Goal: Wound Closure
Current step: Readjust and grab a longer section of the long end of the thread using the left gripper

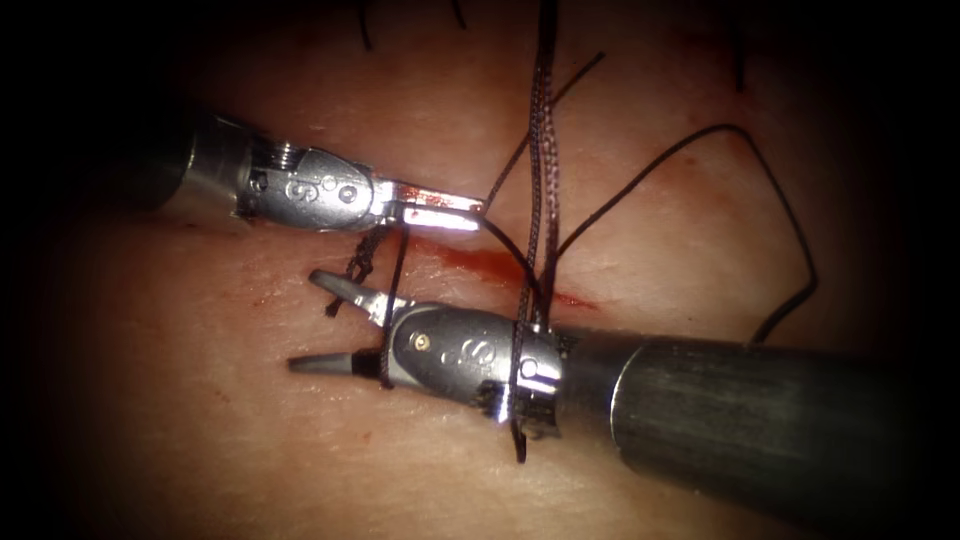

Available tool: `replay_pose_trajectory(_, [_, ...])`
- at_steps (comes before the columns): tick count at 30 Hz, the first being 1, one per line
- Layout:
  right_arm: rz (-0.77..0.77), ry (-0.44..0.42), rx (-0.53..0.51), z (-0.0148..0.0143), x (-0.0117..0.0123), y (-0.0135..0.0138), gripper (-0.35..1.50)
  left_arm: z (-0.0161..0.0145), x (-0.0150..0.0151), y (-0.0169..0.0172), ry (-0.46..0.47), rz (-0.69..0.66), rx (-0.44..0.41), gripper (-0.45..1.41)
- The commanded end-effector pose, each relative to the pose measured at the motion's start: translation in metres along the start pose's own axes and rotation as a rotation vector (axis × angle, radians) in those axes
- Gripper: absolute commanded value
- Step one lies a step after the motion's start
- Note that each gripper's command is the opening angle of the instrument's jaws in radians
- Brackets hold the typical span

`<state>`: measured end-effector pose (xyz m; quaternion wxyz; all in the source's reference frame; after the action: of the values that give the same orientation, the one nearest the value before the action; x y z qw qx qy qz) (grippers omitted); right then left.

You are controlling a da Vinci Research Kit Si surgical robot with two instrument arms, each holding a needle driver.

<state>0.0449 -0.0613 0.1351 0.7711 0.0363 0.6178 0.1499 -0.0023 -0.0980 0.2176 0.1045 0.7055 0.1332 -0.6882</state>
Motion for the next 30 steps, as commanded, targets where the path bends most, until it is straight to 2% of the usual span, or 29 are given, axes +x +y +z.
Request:
replay_pose_trajectory(1, [0.0,0.014,-0.008,0.0003,-0.0006,-0.0002,0.37,0.0007,-0.0008,0.0004,0.009,0.005,-0.006,-0.45])
replay_pose_trajectory(2, [0.0,0.025,-0.011,0.0001,-0.0006,-0.0002,-0.1,0.0007,-0.0011,0.0005,0.021,0.011,-0.012,-0.45])
replay_pose_trajectory(3, [0.0,0.034,-0.02,-0.0001,-0.0007,-0.0002,-0.35,0.0007,-0.0013,0.0005,0.025,0.015,-0.019,-0.45])
replay_pose_trajectory(11, [-0.006,0.081,-0.11,-0.0012,-0.0008,0.0002,-0.35,-0.0002,-0.0015,0.0007,0.055,0.02,-0.004,-0.45])
replay_pose_trajectory(18, [0.008,0.113,-0.212,-0.004,-0.0008,0.0016,-0.35,-0.002,-0.0013,0.0015,0.072,0.023,0.02,-0.45])
replay_pose_trajectory(24, [0.014,0.163,-0.252,-0.0044,-0.0005,0.0017,-0.35,-0.0009,-0.0017,0.0026,0.071,0.026,0.031,-0.45])
replay_pose_trajectory(27, [0.011,0.153,-0.28,-0.0042,-0.0005,0.0014,-0.35,-0.0004,-0.0014,0.0031,0.069,0.027,0.032,-0.45])
replay_pose_trajectory(30, [-0.002,0.106,-0.305,-0.0043,-0.0009,0.0012,-0.35,-0.0004,-0.0006,0.0036,0.074,0.024,0.032,-0.45])
